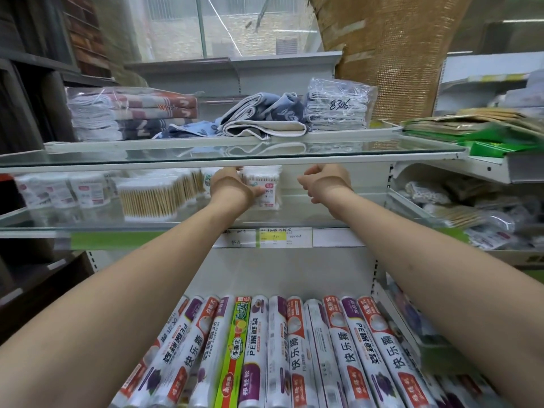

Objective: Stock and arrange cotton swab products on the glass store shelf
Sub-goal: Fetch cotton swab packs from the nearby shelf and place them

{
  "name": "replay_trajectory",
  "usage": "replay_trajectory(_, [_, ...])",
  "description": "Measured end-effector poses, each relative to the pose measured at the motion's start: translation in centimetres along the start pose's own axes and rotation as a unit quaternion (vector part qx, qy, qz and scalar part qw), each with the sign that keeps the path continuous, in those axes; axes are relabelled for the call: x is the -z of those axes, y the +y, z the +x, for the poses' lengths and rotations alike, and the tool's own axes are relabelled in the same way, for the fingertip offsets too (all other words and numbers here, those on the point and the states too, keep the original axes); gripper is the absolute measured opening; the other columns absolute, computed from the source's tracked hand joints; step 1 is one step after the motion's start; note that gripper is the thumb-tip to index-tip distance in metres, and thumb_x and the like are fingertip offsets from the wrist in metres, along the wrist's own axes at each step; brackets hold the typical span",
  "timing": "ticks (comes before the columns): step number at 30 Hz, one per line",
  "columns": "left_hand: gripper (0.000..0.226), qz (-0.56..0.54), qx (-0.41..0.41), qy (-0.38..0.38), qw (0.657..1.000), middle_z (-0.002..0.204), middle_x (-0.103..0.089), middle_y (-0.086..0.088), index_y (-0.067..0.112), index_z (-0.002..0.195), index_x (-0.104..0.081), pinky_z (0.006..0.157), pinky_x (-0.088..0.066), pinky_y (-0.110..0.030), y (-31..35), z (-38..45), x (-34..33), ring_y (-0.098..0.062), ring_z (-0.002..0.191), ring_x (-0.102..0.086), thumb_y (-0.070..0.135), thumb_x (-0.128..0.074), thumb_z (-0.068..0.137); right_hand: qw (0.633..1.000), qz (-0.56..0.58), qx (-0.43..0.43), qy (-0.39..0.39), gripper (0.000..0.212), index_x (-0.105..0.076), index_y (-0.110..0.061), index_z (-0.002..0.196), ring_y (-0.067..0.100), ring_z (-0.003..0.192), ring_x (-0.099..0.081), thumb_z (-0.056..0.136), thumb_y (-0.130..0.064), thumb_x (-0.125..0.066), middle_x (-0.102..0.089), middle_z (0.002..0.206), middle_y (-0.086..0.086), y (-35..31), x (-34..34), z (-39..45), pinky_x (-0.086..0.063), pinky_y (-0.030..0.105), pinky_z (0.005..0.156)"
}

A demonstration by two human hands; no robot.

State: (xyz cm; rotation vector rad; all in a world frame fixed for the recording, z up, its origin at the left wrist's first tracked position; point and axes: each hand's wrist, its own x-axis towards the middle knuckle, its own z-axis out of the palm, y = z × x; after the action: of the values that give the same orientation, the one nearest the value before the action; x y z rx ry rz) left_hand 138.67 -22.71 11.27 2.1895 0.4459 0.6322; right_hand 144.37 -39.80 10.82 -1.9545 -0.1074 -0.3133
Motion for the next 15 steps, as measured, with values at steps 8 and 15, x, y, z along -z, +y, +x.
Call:
replay_trajectory(8, [0.061, 0.001, -0.059, 0.024, 0.998, 0.133, -0.061, -0.015, 0.007, 0.135, -0.055, 0.094, -0.045, -0.035, -1.1, -2.9, 2.5, -0.034, 0.121, -0.057, 0.045, -0.071, 0.091, 0.991, -0.117, 0.06, -0.001, 0.019, -0.065, -0.025, 0.1, 0.021, 0.101, -0.063, 0.086, -0.038, -0.068, -0.067, 0.102, -0.001, 0.2, 1.8, -2.4, -0.048, 0.026, 0.094])
replay_trajectory(15, [0.064, 0.044, -0.108, 0.031, 0.993, 0.14, -0.058, -0.016, 0.01, 0.146, -0.048, 0.106, -0.045, -0.045, -1.2, -6.8, 4.8, -0.036, 0.131, -0.051, 0.045, -0.062, 0.094, 0.962, -0.234, 0.139, 0.004, 0.043, -0.061, -0.027, 0.129, 0.028, 0.12, -0.057, 0.088, -0.042, -0.061, -0.067, 0.122, 0.004, 0.4, 2.9, -7.0, -0.047, 0.037, 0.1])
